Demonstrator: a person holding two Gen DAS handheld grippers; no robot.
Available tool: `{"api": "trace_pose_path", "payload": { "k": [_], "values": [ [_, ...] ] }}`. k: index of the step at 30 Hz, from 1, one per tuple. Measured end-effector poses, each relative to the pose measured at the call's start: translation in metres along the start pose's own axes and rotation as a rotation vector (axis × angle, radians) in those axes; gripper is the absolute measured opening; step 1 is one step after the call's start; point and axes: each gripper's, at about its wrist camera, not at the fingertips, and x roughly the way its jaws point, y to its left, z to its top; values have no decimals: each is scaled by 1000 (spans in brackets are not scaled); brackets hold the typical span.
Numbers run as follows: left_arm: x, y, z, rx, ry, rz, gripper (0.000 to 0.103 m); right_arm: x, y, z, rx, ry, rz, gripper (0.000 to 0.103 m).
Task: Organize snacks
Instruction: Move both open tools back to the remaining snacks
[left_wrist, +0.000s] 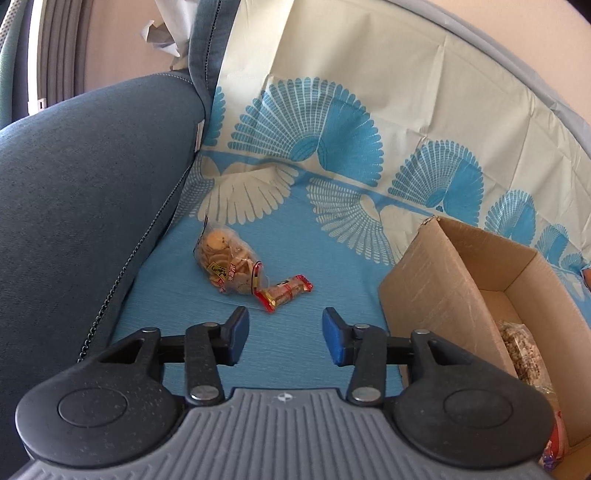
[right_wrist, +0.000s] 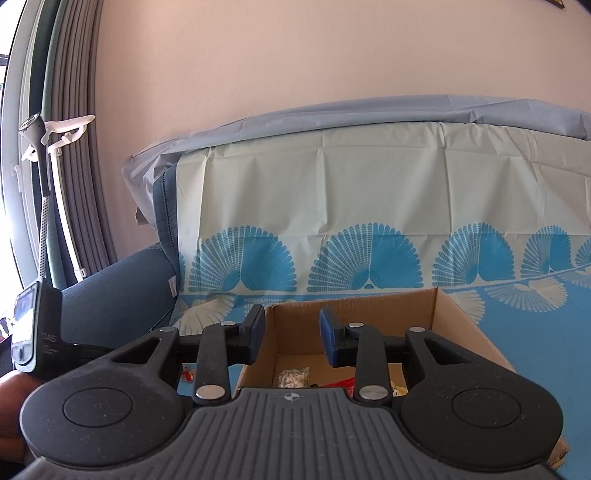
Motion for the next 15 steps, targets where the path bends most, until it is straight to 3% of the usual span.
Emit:
{"api": "trace_pose_path", "payload": {
  "k": [1,3,8,11,13,15],
  "values": [
    [4,0,0,-3,2,9,58,2,1,0,-3,3,4,36],
    [13,0,1,-11,10,36,74,5,1,0,-5,10,10,37],
    [36,4,7,-62,7,84,86,15,-3,0,29,32,26,38],
    [52,7,13,-104,-7,114,87,19,-5,0,42,39,24,38],
    [62,9,17,-130,-21,150,95,21,-5,0,34,39,26,38],
    [72,11,21,-153,-34,177,95,23,-3,0,20,42,30,39]
  ]
}}
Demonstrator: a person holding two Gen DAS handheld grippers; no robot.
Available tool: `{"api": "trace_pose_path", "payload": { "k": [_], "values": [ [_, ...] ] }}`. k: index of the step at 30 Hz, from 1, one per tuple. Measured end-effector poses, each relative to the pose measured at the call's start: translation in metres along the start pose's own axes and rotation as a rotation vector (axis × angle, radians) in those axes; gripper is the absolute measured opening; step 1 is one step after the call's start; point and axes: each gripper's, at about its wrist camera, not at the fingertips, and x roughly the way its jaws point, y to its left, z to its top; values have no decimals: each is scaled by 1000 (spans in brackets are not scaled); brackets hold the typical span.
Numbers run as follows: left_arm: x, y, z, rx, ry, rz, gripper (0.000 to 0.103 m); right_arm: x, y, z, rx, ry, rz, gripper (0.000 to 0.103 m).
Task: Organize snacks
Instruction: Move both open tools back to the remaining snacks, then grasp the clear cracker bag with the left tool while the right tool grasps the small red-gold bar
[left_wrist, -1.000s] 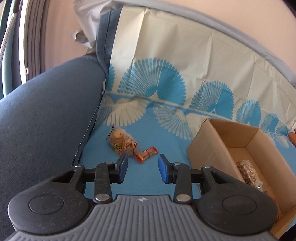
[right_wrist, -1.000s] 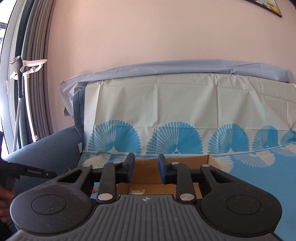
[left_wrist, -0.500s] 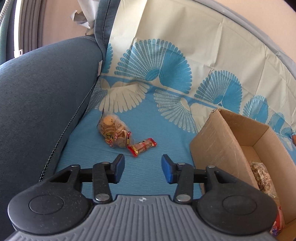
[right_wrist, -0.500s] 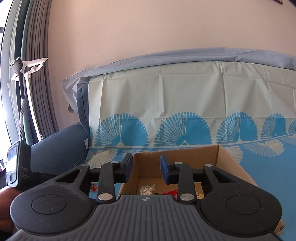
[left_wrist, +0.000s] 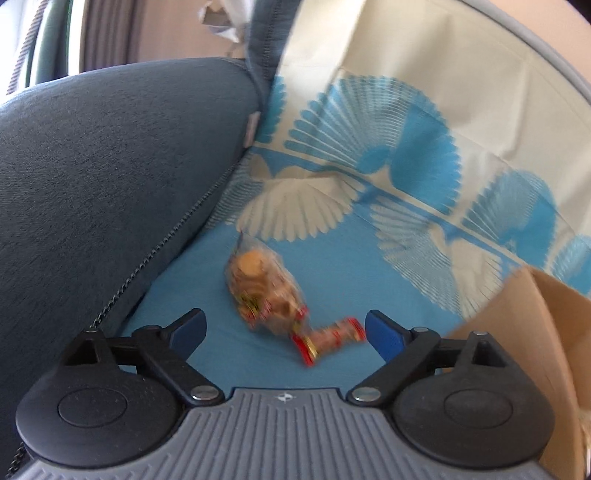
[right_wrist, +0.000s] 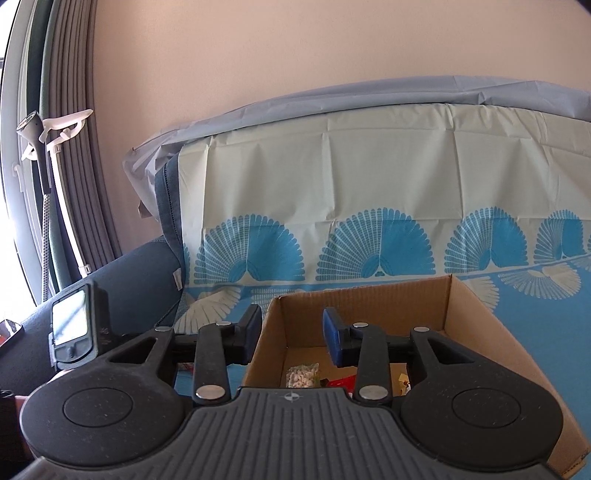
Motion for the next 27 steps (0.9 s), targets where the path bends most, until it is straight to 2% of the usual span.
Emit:
{"api": "trace_pose_path", "payload": {
  "k": [5,10,14,16,19,21,23,27],
  "values": [
    [24,0,11,-35,-41,50,95,3,2,0,-16,6,7,39],
    [52,-1,15,-18,-36,115,95,6,-3,0,5,14,13,39],
    [65,-5,17,22,-37,111,95,10,-5,0,12,24,16,39],
    [70,-11,17,71,-41,88,91,12,-5,1,11,27,17,39],
    [76,-25,13,164,-40,67,77,12,-6,1,14,29,15,39],
    [79,-32,10,215,-24,44,57,13,-6,1,13,31,13,39],
    [82,-37,6,255,7,18,47,13,-6,1,11,31,10,39],
    [78,-48,-1,328,22,-24,45,14,-4,1,-2,31,7,39]
  ]
}}
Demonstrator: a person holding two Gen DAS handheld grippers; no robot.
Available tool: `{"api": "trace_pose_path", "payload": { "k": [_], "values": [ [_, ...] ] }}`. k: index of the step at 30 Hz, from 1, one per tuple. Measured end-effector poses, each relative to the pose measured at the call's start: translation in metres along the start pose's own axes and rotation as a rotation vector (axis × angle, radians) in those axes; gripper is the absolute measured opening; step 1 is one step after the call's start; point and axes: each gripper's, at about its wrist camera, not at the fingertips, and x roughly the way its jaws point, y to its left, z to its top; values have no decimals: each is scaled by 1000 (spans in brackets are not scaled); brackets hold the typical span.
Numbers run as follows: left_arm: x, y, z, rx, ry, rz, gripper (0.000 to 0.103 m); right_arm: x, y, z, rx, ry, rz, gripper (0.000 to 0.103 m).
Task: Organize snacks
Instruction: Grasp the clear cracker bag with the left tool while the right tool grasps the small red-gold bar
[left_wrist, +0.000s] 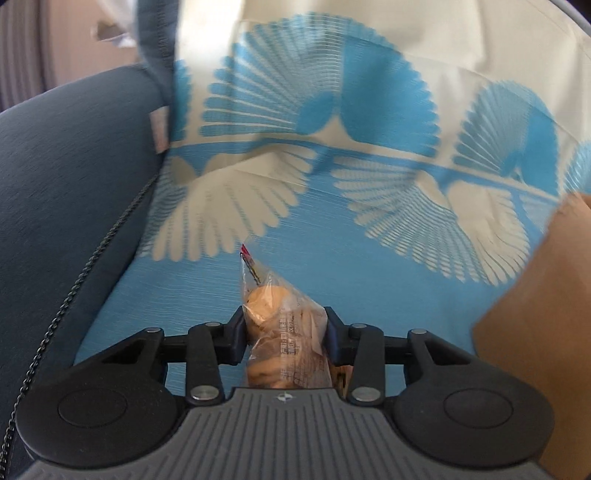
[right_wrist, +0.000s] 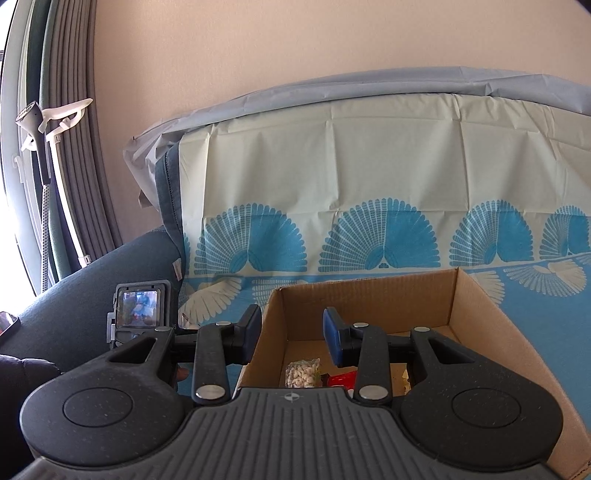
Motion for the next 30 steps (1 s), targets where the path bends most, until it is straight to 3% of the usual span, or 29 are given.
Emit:
{"api": "trace_pose_path", "payload": {
  "k": [9,16,19,23,26,30],
  "values": [
    [-29,-23,-21,185,80,-173,44,-2,6,-1,-37,-8,-27,39],
    [-79,-30,-60,352,206,-332,44,-7,20,-6,-116,-8,-40,39],
    [-101,-27,-79,404,300,-413,44,-10,28,-8,-155,-3,-36,39],
    [-118,-11,-88,347,437,-496,44,-15,39,-13,-182,15,-21,39],
    [-123,7,-88,269,474,-481,44,-19,47,-18,-160,47,8,39],
    [-130,36,-82,121,514,-386,68,-25,62,-28,-118,102,63,39]
  ]
}}
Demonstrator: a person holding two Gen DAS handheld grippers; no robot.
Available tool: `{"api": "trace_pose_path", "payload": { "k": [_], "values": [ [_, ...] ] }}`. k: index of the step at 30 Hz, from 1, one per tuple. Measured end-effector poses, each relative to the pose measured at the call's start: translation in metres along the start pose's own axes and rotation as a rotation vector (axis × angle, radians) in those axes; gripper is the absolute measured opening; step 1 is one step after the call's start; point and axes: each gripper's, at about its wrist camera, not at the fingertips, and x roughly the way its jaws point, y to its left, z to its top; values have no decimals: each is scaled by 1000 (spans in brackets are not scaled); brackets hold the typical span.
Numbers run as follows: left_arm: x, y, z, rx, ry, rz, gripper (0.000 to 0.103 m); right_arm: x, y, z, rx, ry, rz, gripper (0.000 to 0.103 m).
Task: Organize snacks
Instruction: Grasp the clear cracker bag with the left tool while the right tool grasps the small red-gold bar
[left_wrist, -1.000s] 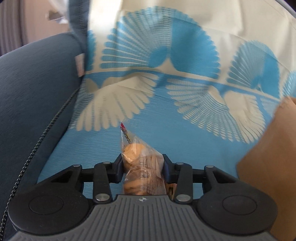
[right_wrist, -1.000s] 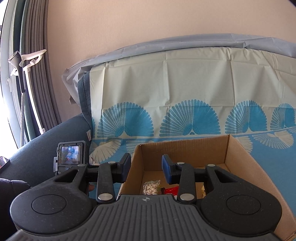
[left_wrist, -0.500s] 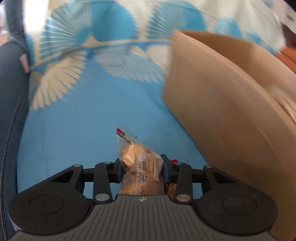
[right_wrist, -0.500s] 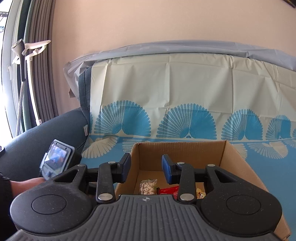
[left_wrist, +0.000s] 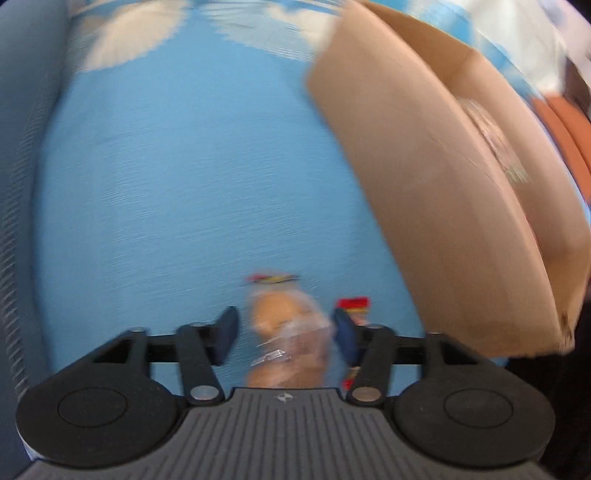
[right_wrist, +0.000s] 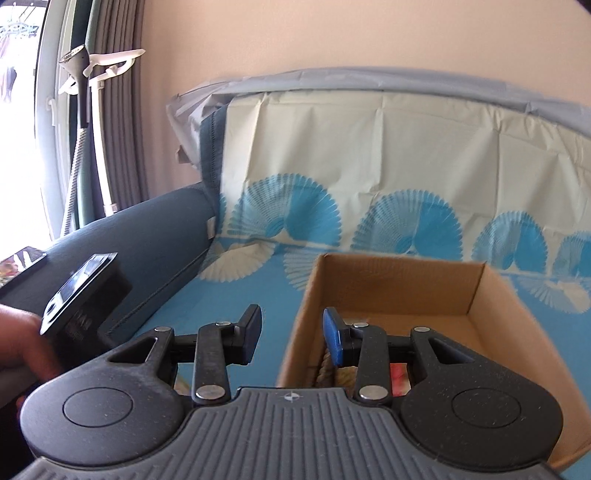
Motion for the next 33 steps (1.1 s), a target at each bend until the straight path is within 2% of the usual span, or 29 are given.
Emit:
{"api": "trace_pose_path", "payload": {
  "k": [5,11,17,24,28,31,32,33],
  "values": [
    [-36,18,-10,-104,-85,17,68,5,33,-14,-21,83,66,39],
    [-56,13,-24,-94,-140,66,69,27,71,-30,-84,184,108,39],
    [-47,5,-11,-37,-102,81,74,64,89,-53,-144,319,55,39],
    [-19,-1,-1,-46,-34,80,81,102,92,-79,-155,454,-38,39],
    [-9,2,2,-79,-14,90,82,114,86,-88,-90,491,-71,39],
    [-4,0,4,-78,-9,96,84,115,84,-91,-47,486,-66,38],
    [-3,0,4,-76,-7,98,84,113,84,-92,-47,483,-59,36],
    [-1,-1,5,-75,-6,102,85,112,84,-92,-43,480,-47,25]
  ]
}}
